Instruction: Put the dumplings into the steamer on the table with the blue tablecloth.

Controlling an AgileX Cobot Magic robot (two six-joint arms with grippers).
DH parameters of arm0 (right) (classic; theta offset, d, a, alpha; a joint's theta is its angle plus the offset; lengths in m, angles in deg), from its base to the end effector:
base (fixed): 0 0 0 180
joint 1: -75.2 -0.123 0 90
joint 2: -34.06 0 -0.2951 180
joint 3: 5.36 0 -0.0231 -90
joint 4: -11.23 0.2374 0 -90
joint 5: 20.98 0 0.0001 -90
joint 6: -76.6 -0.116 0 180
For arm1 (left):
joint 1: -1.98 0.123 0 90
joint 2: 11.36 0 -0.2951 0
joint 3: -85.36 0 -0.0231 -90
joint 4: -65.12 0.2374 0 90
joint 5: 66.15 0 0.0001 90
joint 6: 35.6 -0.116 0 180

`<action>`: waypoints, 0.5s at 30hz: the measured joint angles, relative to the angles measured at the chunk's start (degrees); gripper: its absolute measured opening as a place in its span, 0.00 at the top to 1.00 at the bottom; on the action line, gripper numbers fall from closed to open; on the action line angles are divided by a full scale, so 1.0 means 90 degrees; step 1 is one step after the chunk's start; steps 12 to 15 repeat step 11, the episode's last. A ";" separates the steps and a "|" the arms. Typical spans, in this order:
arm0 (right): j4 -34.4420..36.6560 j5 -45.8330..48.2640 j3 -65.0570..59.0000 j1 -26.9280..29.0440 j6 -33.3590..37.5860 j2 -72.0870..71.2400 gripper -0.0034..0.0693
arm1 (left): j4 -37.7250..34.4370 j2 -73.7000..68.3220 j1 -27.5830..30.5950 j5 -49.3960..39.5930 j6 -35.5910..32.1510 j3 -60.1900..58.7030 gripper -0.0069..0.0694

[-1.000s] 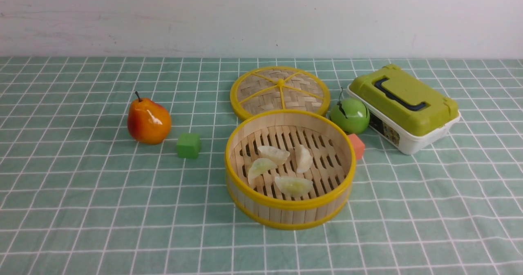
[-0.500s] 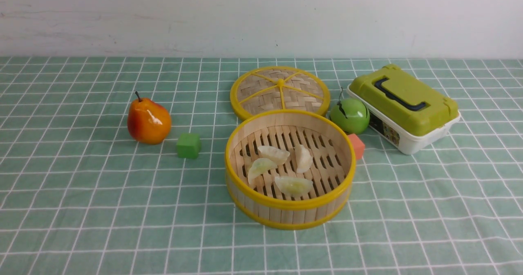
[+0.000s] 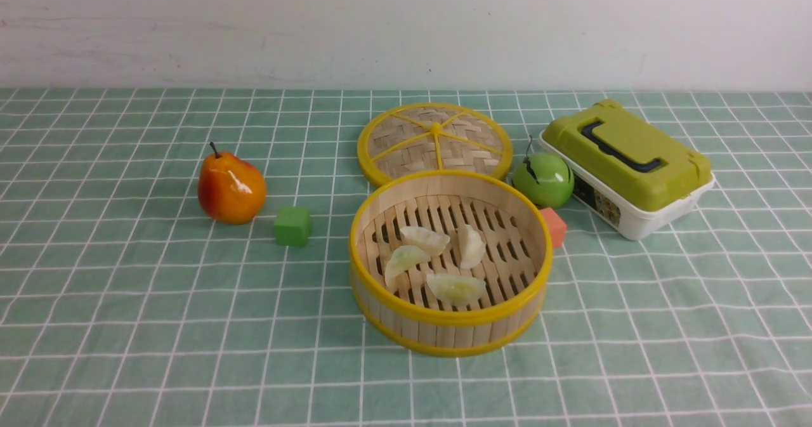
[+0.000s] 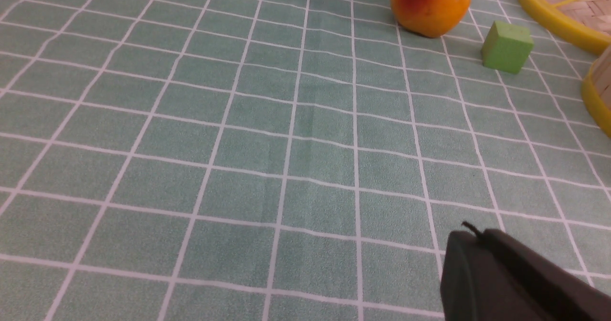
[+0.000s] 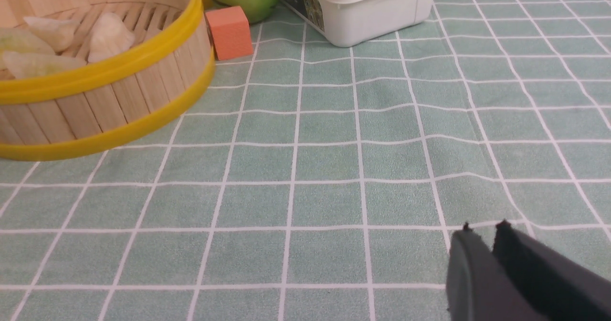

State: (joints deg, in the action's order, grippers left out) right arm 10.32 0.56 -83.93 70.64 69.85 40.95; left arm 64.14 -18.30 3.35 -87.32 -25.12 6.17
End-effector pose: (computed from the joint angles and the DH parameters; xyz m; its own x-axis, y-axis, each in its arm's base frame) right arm 0.0526 0.0035 0.1662 -0.2975 0.0795 -0.9514 -0.0436 0.9944 0.0967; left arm 0.0531 0.0006 0.1631 -0.2878 -0.2045 -0.9356 -0.0764 0.9787 -0.1904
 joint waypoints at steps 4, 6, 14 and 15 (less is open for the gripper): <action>0.0000 0.0000 0.0000 0.0000 0.0000 0.0000 0.85 | 0.0000 0.0000 0.0000 0.0000 0.0000 0.0000 0.93; 0.0000 0.0000 0.0000 0.0000 0.0000 0.0000 0.85 | 0.0000 0.0000 0.0000 0.0000 0.0000 0.0000 0.93; 0.0000 0.0000 0.0000 0.0000 0.0000 0.0000 0.84 | 0.0000 0.0000 0.0000 0.0005 0.0000 0.0000 0.92; 0.0000 0.0000 0.0000 0.0000 0.0000 0.0000 0.84 | 0.0000 0.0000 0.0000 0.0005 0.0000 0.0000 0.92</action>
